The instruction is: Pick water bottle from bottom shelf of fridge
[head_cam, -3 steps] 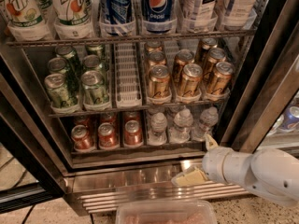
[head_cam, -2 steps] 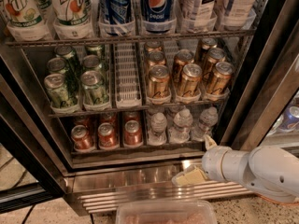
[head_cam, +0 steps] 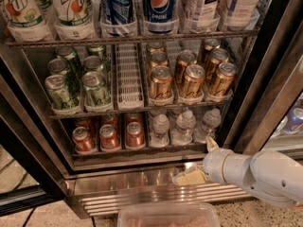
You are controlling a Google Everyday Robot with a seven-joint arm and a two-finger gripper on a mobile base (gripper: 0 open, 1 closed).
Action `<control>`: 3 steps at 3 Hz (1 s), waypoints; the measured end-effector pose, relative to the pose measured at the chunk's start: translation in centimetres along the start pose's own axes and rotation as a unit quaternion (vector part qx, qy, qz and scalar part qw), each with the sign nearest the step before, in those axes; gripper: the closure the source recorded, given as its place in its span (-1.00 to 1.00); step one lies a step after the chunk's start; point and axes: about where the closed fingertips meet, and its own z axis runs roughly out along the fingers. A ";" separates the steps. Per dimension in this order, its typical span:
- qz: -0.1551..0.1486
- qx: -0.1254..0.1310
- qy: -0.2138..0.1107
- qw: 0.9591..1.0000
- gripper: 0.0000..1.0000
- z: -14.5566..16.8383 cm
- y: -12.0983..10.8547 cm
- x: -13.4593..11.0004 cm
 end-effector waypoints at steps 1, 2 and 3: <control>-0.003 0.024 -0.026 0.999 -0.90 1.3 -0.6 -0.2; -0.013 0.071 -0.056 0.996 -0.64 2.1 -1.9 -0.4; -0.027 0.120 -0.091 0.988 -0.66 2.3 -3.4 -0.8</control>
Offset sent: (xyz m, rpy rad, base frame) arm 0.0467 -0.0114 -0.0064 0.0115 -0.2999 -0.1819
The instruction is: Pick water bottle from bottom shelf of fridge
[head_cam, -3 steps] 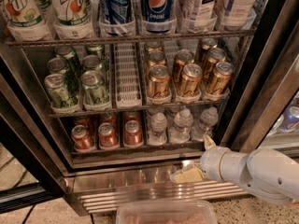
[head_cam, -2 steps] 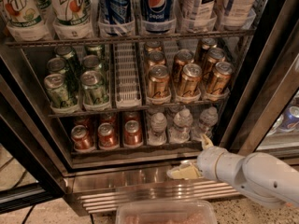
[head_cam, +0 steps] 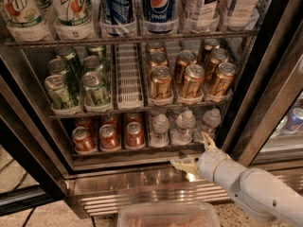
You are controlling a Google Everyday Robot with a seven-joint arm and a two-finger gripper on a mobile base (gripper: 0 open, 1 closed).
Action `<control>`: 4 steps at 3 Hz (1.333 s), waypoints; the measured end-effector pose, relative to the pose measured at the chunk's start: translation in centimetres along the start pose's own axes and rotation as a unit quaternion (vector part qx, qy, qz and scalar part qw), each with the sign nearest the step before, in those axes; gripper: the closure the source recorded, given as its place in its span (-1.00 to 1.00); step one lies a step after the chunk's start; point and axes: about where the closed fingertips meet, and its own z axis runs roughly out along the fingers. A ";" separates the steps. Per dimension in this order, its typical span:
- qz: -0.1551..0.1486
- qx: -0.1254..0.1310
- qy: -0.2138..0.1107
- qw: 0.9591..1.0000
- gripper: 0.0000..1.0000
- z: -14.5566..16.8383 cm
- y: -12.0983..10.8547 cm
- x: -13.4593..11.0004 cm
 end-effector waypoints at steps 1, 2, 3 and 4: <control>-0.012 0.039 -0.033 0.999 -0.62 0.6 -1.1 -0.5; -0.005 0.069 -0.059 0.996 -0.46 1.0 -2.1 -0.5; -0.005 0.068 -0.056 0.996 -0.52 0.7 -2.0 -0.4; 0.001 0.070 -0.052 0.996 -0.48 0.5 -2.0 0.0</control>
Offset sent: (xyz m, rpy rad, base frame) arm 0.0302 -0.0185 0.0067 0.0692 -0.2231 -0.1406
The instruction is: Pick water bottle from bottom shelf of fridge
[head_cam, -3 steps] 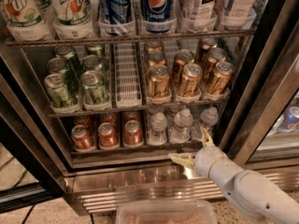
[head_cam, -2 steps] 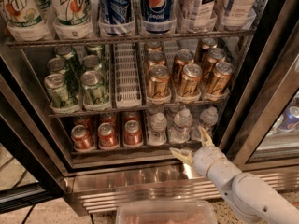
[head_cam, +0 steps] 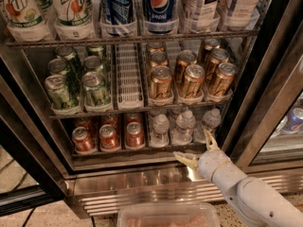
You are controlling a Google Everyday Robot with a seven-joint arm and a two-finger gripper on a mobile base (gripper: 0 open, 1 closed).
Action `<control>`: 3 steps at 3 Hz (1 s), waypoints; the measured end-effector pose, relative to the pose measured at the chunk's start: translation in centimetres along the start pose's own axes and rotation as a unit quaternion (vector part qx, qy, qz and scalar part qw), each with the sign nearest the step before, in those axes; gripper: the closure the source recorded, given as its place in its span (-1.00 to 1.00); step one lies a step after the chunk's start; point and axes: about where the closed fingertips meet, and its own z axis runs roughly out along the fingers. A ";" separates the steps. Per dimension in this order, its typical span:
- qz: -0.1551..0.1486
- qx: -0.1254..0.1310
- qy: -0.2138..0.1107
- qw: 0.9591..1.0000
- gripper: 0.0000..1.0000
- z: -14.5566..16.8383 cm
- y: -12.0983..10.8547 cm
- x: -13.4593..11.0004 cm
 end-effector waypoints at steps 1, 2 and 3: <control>0.008 0.005 0.002 1.000 -0.42 0.6 0.0 0.6; 0.014 0.010 0.006 1.000 -0.32 1.3 0.0 1.3; 0.018 0.015 0.007 1.000 -0.20 1.9 -0.1 1.7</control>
Offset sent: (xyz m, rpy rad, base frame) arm 0.0154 -0.0031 -0.0261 0.0239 0.0239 -0.0523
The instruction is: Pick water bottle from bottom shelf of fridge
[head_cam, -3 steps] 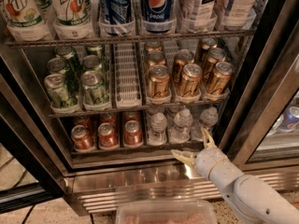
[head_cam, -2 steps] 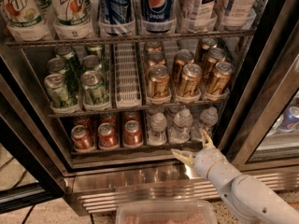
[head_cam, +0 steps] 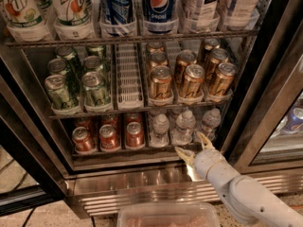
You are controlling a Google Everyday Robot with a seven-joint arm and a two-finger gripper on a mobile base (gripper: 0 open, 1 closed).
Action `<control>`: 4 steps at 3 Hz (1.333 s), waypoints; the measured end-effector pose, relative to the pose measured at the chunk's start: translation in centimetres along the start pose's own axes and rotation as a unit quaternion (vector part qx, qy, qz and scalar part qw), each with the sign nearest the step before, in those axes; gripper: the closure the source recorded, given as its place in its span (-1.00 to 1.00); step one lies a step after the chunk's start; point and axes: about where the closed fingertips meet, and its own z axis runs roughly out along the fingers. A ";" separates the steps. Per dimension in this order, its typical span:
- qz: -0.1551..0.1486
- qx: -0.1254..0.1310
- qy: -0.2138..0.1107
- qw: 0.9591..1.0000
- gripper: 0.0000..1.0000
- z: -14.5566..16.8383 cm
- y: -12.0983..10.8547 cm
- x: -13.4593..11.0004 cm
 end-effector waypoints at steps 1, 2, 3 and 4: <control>-0.001 0.003 -0.007 1.000 -0.20 0.9 0.0 -0.2; -0.007 0.013 -0.020 1.000 -0.14 2.1 -0.3 -0.6; -0.011 0.025 -0.030 0.999 -0.16 3.0 -0.6 -0.8; -0.013 0.036 -0.037 0.999 -0.18 3.6 -0.9 -0.8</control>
Offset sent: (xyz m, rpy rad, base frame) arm 0.0349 0.0074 0.0026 0.0011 -0.0893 -0.0221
